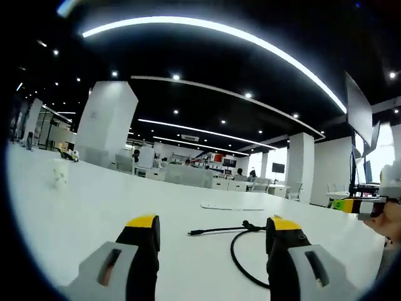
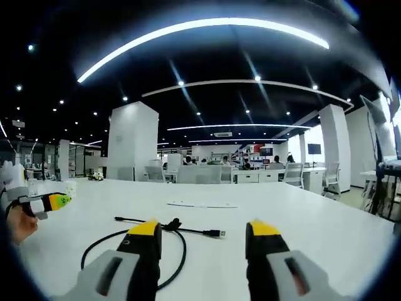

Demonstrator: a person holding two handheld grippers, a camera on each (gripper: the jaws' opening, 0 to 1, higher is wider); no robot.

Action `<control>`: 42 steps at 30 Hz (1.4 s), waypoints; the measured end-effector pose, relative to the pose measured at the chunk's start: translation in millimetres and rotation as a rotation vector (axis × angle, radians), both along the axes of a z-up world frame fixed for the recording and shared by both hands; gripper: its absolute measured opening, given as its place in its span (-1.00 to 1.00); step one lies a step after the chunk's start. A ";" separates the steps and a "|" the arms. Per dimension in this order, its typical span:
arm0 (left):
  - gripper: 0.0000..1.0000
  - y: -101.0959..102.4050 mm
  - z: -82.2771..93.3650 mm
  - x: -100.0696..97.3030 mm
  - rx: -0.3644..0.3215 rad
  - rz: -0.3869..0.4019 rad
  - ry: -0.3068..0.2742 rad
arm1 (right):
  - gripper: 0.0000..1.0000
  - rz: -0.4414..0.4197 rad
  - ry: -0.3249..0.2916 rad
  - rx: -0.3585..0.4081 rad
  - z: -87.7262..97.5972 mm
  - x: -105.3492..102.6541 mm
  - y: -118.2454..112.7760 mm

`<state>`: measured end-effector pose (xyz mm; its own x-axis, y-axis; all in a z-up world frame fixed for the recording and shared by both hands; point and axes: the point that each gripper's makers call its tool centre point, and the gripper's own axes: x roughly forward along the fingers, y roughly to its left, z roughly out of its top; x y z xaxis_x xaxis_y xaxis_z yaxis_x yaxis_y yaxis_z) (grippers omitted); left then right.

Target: Find the charging cable on the desk, coil it up and secure with Velcro.

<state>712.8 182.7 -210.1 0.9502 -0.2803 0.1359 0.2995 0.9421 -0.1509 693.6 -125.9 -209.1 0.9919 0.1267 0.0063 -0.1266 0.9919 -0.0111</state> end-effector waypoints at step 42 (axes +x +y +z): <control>0.36 45.2 -15.9 -64.0 0.001 0.199 -0.008 | 0.11 -0.138 -0.060 -0.003 -10.6 -67.4 -18.2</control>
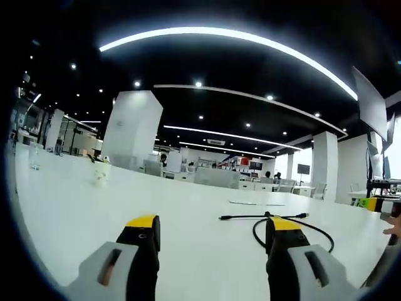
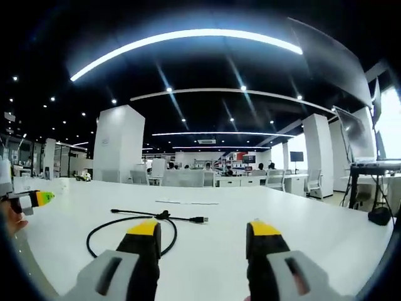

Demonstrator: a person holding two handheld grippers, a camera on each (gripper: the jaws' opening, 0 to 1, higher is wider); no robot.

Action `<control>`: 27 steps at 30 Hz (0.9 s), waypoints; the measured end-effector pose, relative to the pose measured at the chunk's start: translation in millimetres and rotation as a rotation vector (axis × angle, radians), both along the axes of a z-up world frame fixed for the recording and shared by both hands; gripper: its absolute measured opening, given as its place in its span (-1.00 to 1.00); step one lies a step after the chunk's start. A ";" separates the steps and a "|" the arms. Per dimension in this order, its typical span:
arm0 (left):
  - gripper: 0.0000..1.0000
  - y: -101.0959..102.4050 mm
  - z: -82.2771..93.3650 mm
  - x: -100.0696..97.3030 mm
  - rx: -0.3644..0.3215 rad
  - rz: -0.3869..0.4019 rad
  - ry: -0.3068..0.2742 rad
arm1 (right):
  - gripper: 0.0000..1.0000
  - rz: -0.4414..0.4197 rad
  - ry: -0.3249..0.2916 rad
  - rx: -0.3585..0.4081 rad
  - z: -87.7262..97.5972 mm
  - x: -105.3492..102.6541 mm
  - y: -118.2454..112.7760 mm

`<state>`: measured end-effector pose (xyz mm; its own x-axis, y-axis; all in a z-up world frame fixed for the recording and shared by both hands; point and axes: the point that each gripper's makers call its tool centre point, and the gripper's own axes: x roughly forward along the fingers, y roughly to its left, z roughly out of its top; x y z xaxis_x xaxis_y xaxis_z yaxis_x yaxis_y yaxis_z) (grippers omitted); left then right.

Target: Find the charging cable on the desk, coil it up and secure with Velcro.

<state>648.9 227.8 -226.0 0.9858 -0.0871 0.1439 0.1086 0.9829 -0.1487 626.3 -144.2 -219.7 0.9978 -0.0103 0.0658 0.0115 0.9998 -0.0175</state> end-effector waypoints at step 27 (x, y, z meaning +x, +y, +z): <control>0.39 4.8 -15.5 7.7 -0.011 -0.003 0.036 | 0.08 0.025 0.037 0.008 -15.0 5.3 8.3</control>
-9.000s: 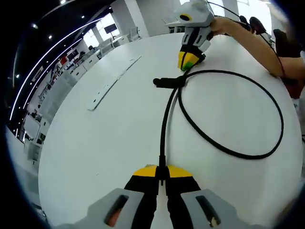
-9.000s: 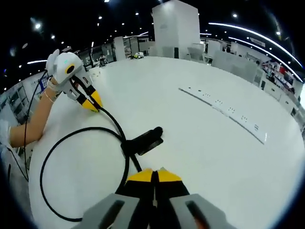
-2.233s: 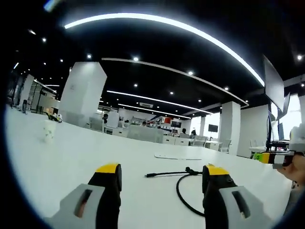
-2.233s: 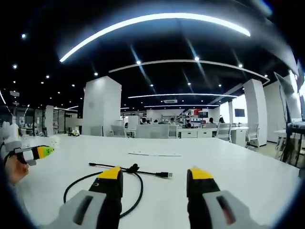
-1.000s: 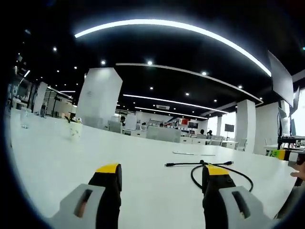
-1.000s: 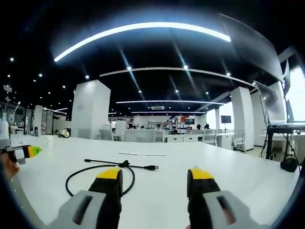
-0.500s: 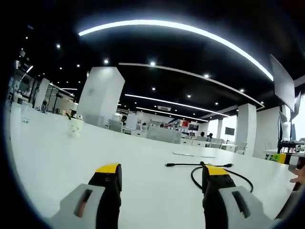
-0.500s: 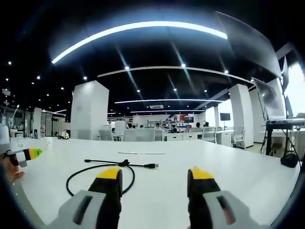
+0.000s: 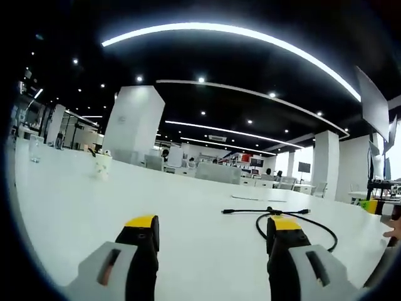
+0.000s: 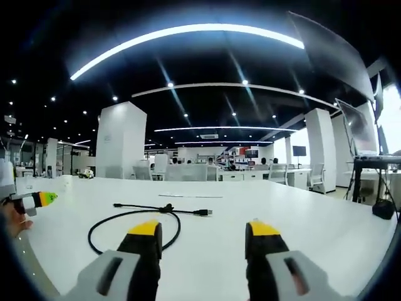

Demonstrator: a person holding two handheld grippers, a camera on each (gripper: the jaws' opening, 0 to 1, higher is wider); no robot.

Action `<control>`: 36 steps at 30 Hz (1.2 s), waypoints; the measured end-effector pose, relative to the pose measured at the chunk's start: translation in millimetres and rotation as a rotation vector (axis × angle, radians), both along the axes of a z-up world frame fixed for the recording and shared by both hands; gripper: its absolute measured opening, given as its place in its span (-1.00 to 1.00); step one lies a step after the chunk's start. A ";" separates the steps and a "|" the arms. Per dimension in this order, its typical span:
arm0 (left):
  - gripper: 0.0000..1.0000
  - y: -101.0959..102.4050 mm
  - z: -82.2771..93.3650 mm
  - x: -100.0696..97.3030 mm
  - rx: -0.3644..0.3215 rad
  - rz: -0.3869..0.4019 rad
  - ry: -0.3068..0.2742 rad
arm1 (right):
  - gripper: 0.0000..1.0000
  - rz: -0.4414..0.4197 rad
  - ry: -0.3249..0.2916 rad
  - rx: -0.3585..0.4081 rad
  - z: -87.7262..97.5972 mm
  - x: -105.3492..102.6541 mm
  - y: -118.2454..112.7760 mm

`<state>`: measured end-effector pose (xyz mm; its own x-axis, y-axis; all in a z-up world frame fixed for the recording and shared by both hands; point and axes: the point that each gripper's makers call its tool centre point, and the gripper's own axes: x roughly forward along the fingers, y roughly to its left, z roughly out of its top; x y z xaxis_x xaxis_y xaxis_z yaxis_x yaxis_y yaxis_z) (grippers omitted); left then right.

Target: Find the charging cable on the desk, coil it up and secure with Velcro.

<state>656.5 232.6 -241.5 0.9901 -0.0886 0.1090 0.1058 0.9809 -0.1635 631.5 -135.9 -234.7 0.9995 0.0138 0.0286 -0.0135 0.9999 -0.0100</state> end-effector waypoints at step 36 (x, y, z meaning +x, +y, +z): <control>0.39 5.9 13.3 -7.7 0.021 0.039 -0.028 | 0.16 -0.014 -0.057 0.034 10.5 -8.1 -7.0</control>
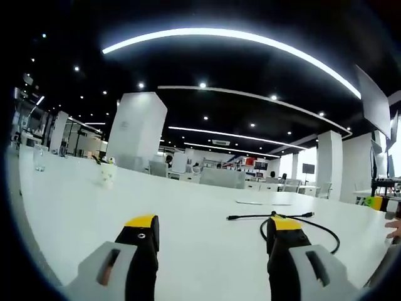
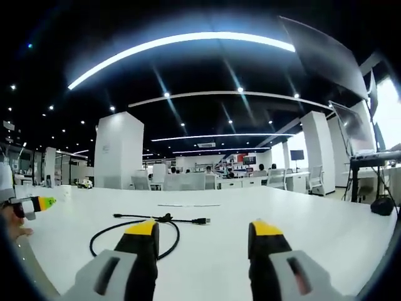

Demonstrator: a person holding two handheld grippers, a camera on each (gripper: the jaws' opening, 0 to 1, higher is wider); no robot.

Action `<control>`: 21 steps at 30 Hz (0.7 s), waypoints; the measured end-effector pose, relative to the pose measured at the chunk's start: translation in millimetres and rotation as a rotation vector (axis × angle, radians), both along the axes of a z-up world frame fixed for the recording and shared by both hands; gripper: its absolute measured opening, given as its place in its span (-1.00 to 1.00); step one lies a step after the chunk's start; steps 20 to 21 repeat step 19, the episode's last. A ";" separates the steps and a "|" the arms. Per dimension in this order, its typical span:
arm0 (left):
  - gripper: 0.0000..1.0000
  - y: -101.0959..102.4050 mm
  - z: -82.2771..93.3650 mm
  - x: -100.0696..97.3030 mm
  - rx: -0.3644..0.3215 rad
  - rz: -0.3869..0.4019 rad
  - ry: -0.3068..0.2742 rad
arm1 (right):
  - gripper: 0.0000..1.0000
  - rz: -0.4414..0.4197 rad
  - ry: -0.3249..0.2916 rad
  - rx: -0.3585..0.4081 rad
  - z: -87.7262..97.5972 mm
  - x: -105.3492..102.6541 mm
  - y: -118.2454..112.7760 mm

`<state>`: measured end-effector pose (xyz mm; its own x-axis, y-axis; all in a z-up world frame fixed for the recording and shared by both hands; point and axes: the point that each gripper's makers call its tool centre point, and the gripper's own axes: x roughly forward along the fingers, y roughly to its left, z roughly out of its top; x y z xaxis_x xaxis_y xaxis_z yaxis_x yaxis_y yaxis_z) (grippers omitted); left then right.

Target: Find the charging cable on the desk, coil it up and secure with Velcro.

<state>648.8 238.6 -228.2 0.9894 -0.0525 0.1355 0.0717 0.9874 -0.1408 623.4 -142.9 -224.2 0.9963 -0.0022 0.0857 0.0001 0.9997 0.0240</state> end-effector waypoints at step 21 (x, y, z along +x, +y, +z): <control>0.35 -16.3 4.4 -3.0 0.024 -0.045 0.010 | 0.20 0.011 0.012 0.017 -2.5 -1.5 2.5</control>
